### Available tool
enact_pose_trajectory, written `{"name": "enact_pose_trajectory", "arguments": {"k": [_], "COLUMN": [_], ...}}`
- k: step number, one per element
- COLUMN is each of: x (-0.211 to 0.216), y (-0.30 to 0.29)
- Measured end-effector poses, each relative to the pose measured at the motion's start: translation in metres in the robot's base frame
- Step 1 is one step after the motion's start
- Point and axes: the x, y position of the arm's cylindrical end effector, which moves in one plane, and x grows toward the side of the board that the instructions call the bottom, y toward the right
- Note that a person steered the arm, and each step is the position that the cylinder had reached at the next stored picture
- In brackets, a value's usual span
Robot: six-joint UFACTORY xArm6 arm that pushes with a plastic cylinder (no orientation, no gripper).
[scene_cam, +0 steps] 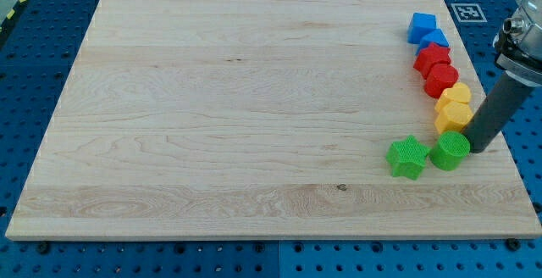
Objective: Slightly move the green star towards up
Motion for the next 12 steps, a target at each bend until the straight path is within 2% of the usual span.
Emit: {"name": "enact_pose_trajectory", "arguments": {"k": [1,3,5,6,8,9,12], "x": [0.007,0.010,0.010,0.022,0.077,0.075,0.061], "y": [0.008,-0.045,-0.029,-0.020,-0.063,-0.100,-0.124]}}
